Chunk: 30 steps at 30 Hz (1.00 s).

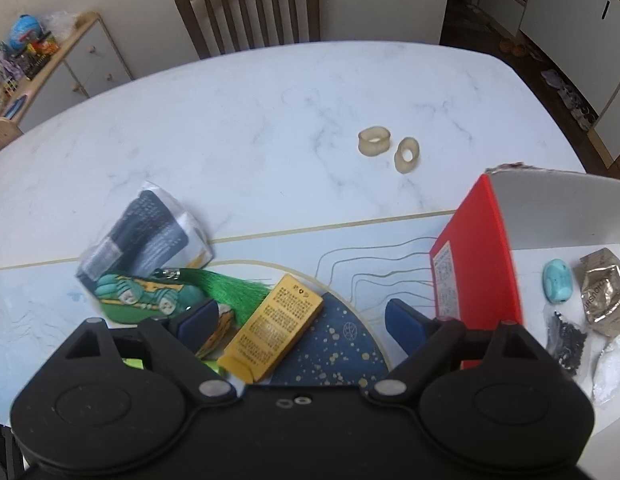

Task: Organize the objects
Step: 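Grasp the pale yellow oval with the left tool while the right tool grasps the yellow box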

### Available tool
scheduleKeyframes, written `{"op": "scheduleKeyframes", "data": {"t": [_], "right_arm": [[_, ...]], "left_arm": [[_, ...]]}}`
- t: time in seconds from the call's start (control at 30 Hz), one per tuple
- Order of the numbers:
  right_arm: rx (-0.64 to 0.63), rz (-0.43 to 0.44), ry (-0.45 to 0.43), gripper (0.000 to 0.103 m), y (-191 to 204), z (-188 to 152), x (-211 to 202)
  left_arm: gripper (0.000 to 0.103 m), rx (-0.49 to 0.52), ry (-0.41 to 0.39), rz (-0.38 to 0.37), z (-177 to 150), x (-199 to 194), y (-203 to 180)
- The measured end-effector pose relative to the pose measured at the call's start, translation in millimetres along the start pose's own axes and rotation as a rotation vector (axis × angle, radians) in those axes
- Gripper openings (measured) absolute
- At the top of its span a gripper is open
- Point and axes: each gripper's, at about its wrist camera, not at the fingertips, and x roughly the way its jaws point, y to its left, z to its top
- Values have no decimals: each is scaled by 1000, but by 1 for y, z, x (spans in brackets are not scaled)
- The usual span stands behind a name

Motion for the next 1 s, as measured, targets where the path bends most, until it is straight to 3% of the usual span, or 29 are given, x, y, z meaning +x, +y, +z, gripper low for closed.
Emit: {"op": "scheduleKeyframes", "data": {"t": [0.27,0.57,0.83,1.0], "right_arm": [[21,-30,36,85,5,0,26],[52,-34,51,75,5,-9,35],[62,4,38,49,10,-12,30],[65,16,32,39,11,-12,26]], "left_arm": [[103,22,9,6,-7,19,2],[101,35,-22,0,-8,19,3],[63,20,-28,-35,-8,11,2],[54,7,-23,-22,-7,9,5]]}}
